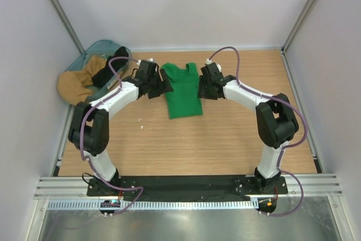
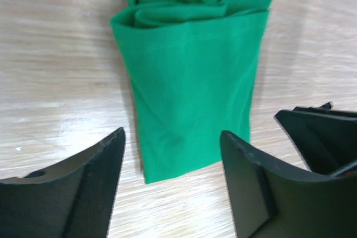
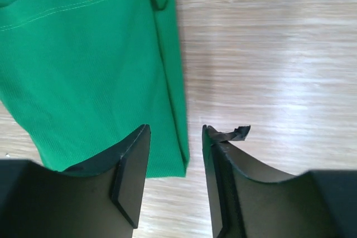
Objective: Fold and stack the tank tops
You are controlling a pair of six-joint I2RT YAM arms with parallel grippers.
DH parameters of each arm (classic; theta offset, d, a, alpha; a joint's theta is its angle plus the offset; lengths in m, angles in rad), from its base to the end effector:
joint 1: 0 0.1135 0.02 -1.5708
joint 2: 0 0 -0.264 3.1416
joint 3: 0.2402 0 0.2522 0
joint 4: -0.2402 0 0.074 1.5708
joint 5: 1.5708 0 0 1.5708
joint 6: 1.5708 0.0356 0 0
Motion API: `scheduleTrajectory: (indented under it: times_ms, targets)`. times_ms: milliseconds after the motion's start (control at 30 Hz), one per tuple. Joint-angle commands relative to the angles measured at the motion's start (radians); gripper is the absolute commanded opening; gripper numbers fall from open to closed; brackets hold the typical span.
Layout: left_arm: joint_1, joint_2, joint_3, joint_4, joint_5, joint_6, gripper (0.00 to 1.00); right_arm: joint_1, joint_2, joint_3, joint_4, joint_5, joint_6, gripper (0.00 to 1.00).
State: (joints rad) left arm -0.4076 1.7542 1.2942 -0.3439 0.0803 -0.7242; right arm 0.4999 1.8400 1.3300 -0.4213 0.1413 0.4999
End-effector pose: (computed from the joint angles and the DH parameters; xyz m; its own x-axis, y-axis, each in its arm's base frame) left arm 0.3571 -0.1573 0.2392 -0.7908 -0.3779 -0.4815 -0.1037 0.8580 -0.5030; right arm 0.3521 0.1866 0.2131 -0.8101 0.0983 -0.5779 -0.0142 0.9823 0.1869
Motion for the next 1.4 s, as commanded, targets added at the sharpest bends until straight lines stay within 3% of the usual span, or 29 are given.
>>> scheduleTrajectory:
  times_ms: [0, 67, 267, 433, 633, 733, 900, 1067, 1367]
  targets:
    - [-0.003, 0.02, -0.026, 0.057, 0.025, 0.015, 0.68, 0.0, 0.019, 0.017, 0.11, -0.078, -0.029, 0.46]
    - [-0.002, 0.033, -0.021, 0.062, 0.019, 0.028, 0.63, -0.003, 0.044, 0.063, 0.107, -0.091, -0.046, 0.46]
    - [-0.002, 0.093, 0.013, 0.068, 0.004, 0.055, 0.62, -0.012, 0.156, 0.199, 0.084, -0.104, -0.055, 0.52]
    - [0.0, 0.143, 0.046, 0.072, 0.006, 0.063, 0.61, -0.017, 0.243, 0.293, 0.069, -0.105, -0.06, 0.51]
    - [0.001, 0.186, 0.096, 0.072, -0.01, 0.063, 0.52, -0.018, 0.303, 0.353, 0.046, -0.098, -0.06, 0.47]
    - [0.004, 0.192, 0.105, 0.072, -0.014, 0.063, 0.46, -0.02, 0.323, 0.37, 0.042, -0.108, -0.061, 0.37]
    - [0.006, 0.208, 0.131, 0.069, -0.022, 0.075, 0.3, -0.018, 0.292, 0.36, 0.046, -0.1, -0.075, 0.02]
    - [0.006, 0.205, 0.139, 0.069, -0.019, 0.1, 0.03, -0.018, 0.21, 0.299, 0.084, -0.082, -0.087, 0.01]
    - [-0.01, 0.143, 0.117, 0.08, -0.033, 0.126, 0.0, -0.02, 0.048, 0.167, 0.147, -0.037, -0.083, 0.01]
